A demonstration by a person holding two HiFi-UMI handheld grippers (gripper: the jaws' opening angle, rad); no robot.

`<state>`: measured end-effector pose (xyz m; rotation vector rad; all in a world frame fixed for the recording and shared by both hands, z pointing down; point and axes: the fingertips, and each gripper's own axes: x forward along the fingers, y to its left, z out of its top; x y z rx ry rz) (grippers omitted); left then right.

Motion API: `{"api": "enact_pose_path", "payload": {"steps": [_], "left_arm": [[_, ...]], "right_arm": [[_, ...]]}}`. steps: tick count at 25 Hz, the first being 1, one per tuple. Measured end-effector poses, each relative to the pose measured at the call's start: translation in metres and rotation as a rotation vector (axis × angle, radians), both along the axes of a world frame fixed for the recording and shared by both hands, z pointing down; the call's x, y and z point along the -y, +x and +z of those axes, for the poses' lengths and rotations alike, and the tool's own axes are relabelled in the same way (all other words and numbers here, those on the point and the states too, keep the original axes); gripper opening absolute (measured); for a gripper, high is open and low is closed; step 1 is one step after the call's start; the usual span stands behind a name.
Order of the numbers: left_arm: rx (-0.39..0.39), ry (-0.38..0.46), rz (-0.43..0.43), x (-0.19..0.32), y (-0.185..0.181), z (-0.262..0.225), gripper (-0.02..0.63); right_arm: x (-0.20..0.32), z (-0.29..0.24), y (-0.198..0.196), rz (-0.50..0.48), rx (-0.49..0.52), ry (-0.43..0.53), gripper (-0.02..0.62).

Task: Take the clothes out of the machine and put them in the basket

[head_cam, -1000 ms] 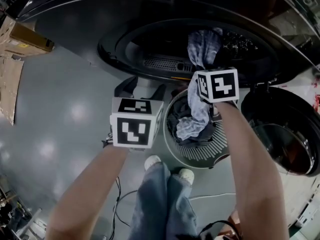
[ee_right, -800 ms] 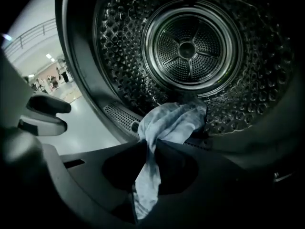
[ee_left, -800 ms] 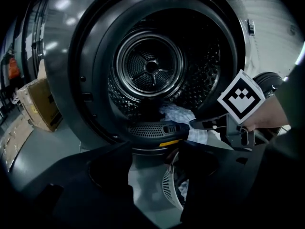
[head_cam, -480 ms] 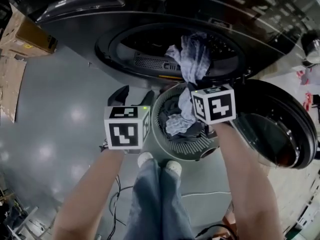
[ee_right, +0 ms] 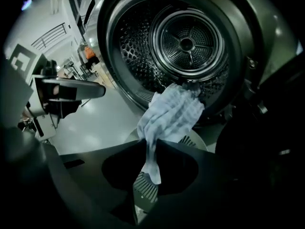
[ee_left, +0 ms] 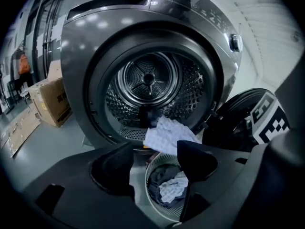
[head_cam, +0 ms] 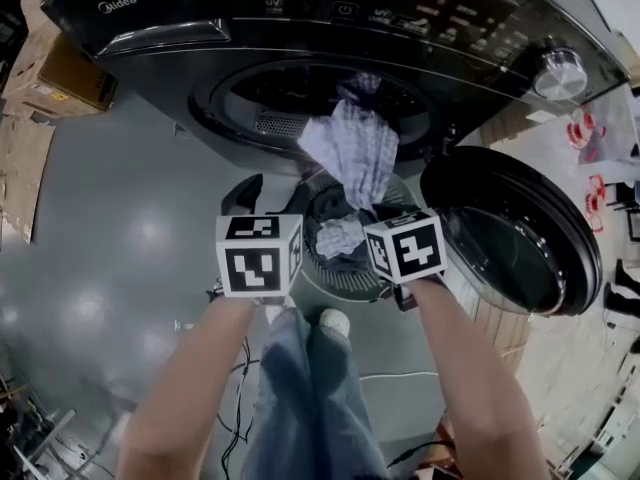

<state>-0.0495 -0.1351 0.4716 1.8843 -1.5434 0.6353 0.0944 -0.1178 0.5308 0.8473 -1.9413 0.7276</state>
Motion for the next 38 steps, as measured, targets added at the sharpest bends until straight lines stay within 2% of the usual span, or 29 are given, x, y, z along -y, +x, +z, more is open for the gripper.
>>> {"api": "enact_pose_path", "payload": {"steps": [5, 11, 16, 19, 23, 26, 27, 28, 29, 30, 33, 38], "left_arm": [[-0.009, -0.006, -0.017, -0.01, 0.006, -0.011, 0.281], [-0.018, -0.029, -0.026, -0.025, 0.012, -0.007, 0.276], [-0.02, -0.047, -0.03, -0.034, 0.014, 0.0, 0.269], [-0.018, -0.047, -0.024, -0.035, 0.015, 0.001, 0.267], [-0.008, -0.051, -0.022, -0.034, 0.01, 0.002, 0.265], [-0.009, -0.053, -0.03, -0.033, 0.004, 0.003, 0.265], [-0.009, -0.054, -0.031, -0.033, 0.003, 0.004, 0.265], [-0.009, -0.056, -0.031, -0.033, 0.002, 0.006, 0.265], [-0.01, -0.057, -0.03, -0.032, 0.001, 0.007, 0.265], [-0.01, -0.059, -0.028, -0.032, -0.001, 0.009, 0.265], [-0.01, -0.071, -0.021, -0.032, -0.006, 0.016, 0.265], [-0.008, -0.076, -0.001, -0.016, -0.018, 0.03, 0.258]], "right_arm": [[-0.035, 0.002, 0.028, 0.071, -0.011, -0.083, 0.061], [-0.086, 0.019, 0.052, 0.102, -0.035, -0.219, 0.061], [-0.131, 0.045, 0.07, 0.112, -0.129, -0.366, 0.063], [-0.136, 0.052, 0.078, 0.151, -0.148, -0.385, 0.063], [-0.126, 0.056, 0.074, 0.234, -0.116, -0.412, 0.066], [-0.109, 0.055, 0.065, 0.249, -0.103, -0.382, 0.073], [-0.102, 0.056, 0.061, 0.239, -0.106, -0.357, 0.084], [-0.095, 0.057, 0.056, 0.223, -0.106, -0.33, 0.174], [-0.088, 0.058, 0.051, 0.202, -0.105, -0.303, 0.35], [-0.082, 0.059, 0.046, 0.184, -0.105, -0.278, 0.438], [-0.061, 0.063, 0.035, 0.156, -0.116, -0.216, 0.463], [-0.016, 0.068, 0.013, 0.163, -0.068, -0.201, 0.462]]}}
